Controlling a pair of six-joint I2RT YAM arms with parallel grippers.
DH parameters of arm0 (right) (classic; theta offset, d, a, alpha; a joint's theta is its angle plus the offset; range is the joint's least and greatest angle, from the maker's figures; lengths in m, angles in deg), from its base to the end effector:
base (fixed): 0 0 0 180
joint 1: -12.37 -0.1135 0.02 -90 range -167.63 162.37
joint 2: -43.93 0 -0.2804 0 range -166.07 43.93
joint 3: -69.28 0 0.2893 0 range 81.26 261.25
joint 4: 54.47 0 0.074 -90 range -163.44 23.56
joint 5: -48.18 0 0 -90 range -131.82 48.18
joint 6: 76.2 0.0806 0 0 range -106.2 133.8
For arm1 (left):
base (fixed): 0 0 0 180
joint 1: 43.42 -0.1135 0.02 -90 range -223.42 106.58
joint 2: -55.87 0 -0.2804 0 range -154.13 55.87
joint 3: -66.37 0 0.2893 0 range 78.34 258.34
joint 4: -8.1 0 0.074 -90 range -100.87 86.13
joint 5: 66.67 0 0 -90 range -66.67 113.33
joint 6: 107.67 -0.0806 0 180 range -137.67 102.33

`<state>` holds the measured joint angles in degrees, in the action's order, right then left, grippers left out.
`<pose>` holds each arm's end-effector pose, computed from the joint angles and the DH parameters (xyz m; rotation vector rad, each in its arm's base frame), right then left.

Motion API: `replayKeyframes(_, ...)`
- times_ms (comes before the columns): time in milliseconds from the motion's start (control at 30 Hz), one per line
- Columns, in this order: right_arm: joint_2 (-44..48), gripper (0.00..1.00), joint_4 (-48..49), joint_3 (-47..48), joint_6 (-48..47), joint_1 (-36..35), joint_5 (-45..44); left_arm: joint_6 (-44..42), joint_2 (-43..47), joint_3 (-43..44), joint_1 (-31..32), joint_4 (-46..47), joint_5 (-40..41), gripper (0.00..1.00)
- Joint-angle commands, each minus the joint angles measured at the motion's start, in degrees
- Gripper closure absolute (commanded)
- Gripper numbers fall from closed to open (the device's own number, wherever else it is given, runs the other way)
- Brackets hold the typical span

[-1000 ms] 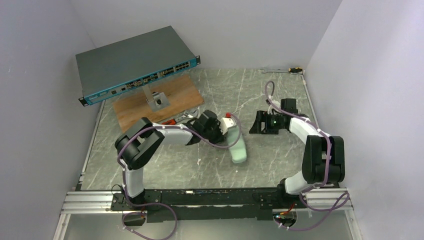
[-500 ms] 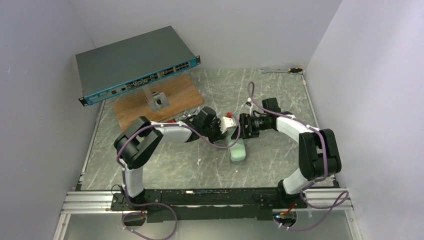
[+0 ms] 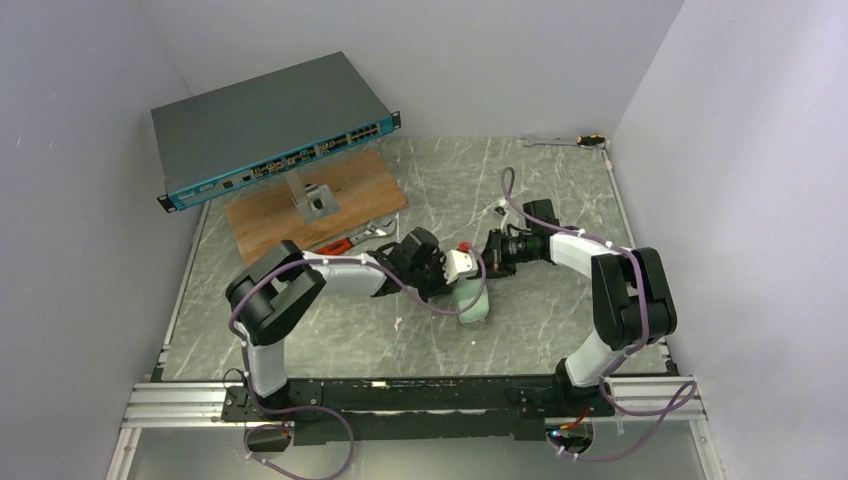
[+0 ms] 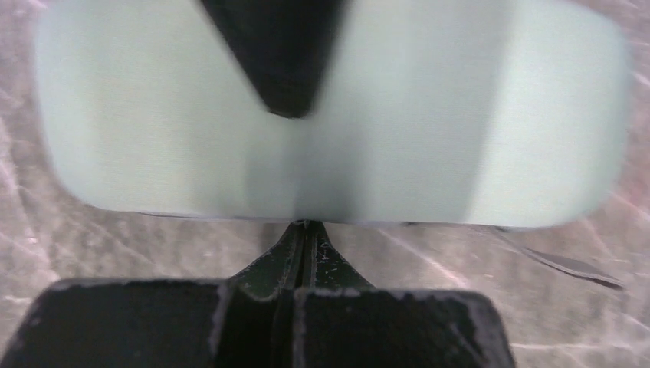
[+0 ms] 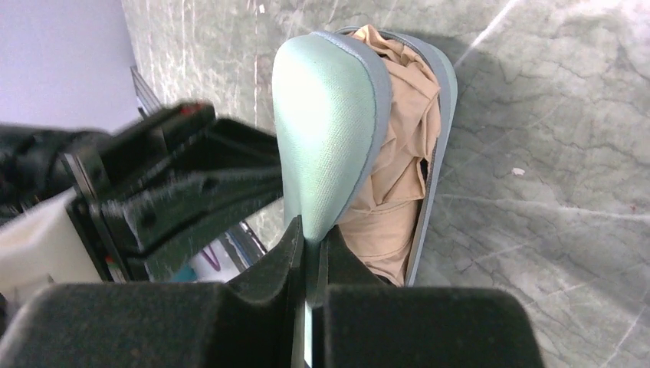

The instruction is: Open the umbrella

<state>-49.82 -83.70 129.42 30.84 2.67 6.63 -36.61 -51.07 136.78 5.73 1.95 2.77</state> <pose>0.3225 0.1163 0.1198 -0.1154 2.6089 1.2815 0.2690 -0.3544 0.1082 1.4687 1.8406 -0.6790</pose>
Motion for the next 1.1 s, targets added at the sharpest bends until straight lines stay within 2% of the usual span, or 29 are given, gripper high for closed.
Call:
replayKeyframes(0,1.3,1.0,9.3,-2.3,3.8,2.1,-10.7,2.9,5.4,-3.5,6.4,3.5,-7.1,1.0)
replayKeyframes(233,2.7,1.0,9.1,-1.9,2.8,3.8,-10.5,4.4,8.2,-6.7,9.3,3.9,-8.2,1.0)
replayKeyframes(267,2.9,1.0,8.4,-1.5,1.8,3.9,-9.5,4.3,8.4,-6.1,8.8,2.4,-8.3,0.9)
replayKeyframes(333,3.5,1.0,6.0,-0.2,0.1,3.8,-5.7,4.8,9.1,-5.2,6.8,0.0,-9.8,0.57)
replayKeyframes(367,3.8,0.99,4.6,0.7,-1.1,3.7,-4.3,5.8,10.0,-5.3,5.3,-0.4,-10.0,0.48)
replayKeyframes(467,4.1,0.6,-0.4,3.6,-4.2,3.3,-0.5,8.1,13.5,-6.7,0.3,-1.2,-11.4,0.35)
replayKeyframes(533,4.5,0.53,-2.6,5.0,-5.9,2.9,0.9,8.9,16.2,-8.8,-2.4,-1.3,-11.6,0.32)
replayKeyframes(667,5.7,0.5,-4.9,5.9,-7.4,0.9,2.8,7.9,22.3,-13.9,-4.9,-0.7,-11.2,0.25)
replayKeyframes(833,5.3,0.5,-6.2,7.6,-8.2,-4.4,6.0,9.0,28.0,-16.8,-7.0,0.8,-10.2,0.24)
replayKeyframes(1067,0.4,0.49,-7.7,10.8,-9.4,-9.3,6.7,12.3,31.3,-17.4,-10.0,1.7,-10.9,0.25)
